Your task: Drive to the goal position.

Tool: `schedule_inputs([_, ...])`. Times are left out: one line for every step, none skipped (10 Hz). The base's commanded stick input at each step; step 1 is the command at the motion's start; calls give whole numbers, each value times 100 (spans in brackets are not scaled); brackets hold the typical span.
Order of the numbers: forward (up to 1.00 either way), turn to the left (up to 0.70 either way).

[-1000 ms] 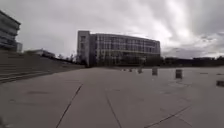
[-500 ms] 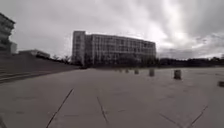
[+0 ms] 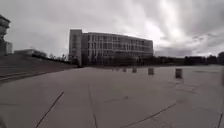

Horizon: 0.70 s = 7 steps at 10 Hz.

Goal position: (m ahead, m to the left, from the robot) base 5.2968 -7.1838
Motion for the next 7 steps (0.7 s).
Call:
schedule_inputs([70, -35])
schedule_inputs([70, -35])
schedule_inputs([70, -35])
schedule_inputs([70, -35])
schedule_inputs([70, -35])
schedule_inputs([70, -35])
schedule_inputs([70, -35])
